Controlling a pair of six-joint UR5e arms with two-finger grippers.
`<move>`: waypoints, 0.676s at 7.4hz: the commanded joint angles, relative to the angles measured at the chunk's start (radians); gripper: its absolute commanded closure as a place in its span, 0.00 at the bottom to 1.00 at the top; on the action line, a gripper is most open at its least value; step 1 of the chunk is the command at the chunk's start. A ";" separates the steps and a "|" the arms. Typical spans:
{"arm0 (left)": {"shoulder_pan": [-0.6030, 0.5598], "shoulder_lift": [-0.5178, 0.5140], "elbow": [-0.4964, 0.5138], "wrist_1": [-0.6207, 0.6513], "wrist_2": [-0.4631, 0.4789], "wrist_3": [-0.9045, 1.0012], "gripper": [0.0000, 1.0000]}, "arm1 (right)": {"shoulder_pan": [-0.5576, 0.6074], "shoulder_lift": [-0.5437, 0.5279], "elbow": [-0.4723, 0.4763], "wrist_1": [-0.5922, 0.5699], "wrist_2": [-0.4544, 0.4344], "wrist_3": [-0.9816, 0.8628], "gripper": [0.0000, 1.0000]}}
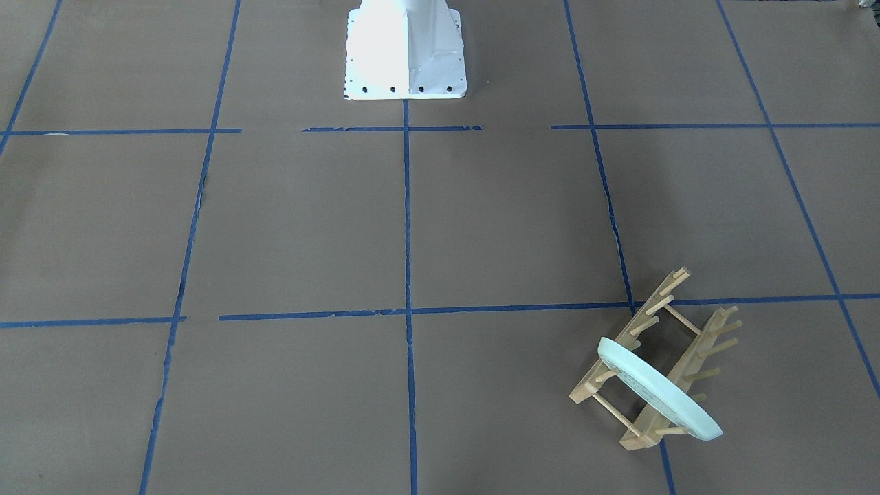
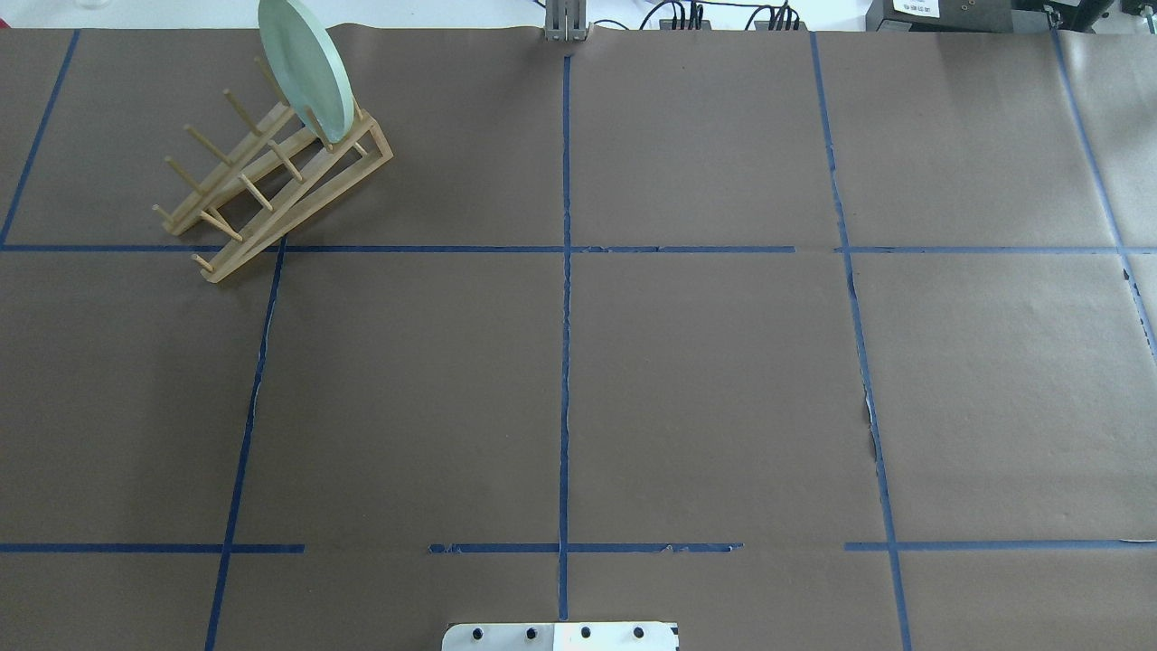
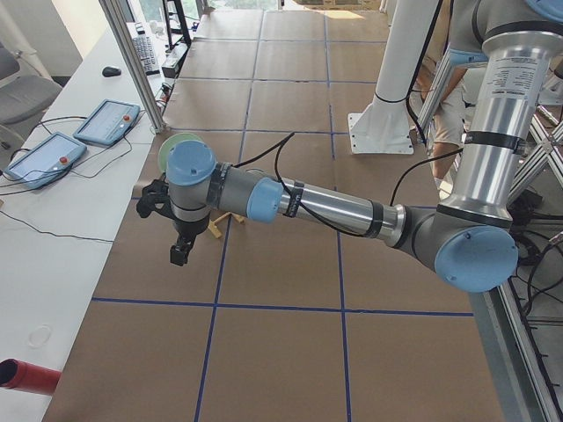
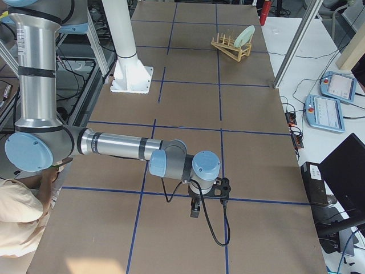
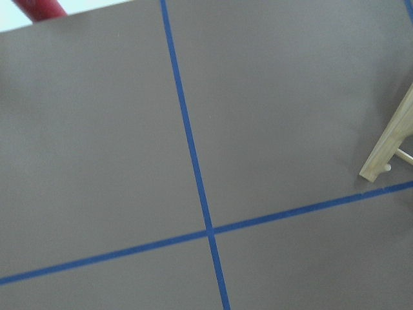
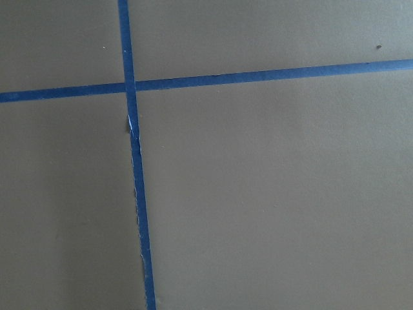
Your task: Place plate on table
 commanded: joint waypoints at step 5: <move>0.370 -0.248 0.139 -0.753 0.058 -1.516 0.00 | 0.000 0.000 0.001 0.000 0.000 0.000 0.00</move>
